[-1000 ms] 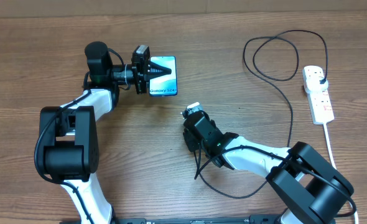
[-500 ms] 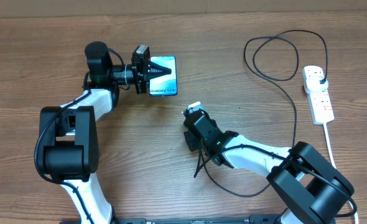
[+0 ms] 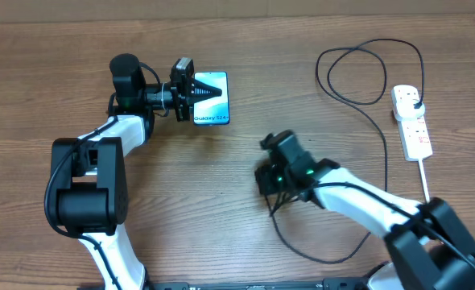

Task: Plug charger to phone and switch on socket
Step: 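Carry the plug with the right gripper toward the phone's bottom port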

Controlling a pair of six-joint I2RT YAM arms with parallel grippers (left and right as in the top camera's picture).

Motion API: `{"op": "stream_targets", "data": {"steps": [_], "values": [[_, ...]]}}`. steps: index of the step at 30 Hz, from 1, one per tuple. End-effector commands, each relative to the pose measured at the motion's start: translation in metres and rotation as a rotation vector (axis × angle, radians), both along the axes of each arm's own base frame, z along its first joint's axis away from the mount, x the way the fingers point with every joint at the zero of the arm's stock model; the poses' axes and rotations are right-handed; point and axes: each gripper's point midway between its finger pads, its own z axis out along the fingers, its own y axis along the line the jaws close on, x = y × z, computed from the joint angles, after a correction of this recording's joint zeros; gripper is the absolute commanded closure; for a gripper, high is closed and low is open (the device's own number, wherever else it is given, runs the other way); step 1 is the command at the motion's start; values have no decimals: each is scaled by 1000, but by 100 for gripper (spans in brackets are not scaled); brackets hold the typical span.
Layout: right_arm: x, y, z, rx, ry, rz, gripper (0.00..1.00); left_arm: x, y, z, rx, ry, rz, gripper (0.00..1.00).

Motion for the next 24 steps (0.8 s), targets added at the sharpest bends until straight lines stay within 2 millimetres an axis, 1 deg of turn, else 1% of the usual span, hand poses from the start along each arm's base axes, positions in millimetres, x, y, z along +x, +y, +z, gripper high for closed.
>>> {"op": "stream_targets", "data": {"steps": [1,3,7,11,13,18,24], "values": [[-6,13,39,251,74,44,96,2,2,7,-1,-125,-15,96],[-9,15,50,360,125,66,96,1,1,7,-1,-152,-18,96],[-15,21,69,529,168,128,96,-2,-6,7,-1,-191,-34,96],[-22,25,85,639,206,178,96,-6,-18,6,-2,-287,-58,95],[-23,26,92,677,211,194,96,-6,-22,5,1,-322,-58,96],[-15,31,104,728,201,180,96,0,-28,-1,23,-269,-14,96],[-8,37,119,785,174,195,96,-4,-37,-2,21,-271,-34,96]]}}
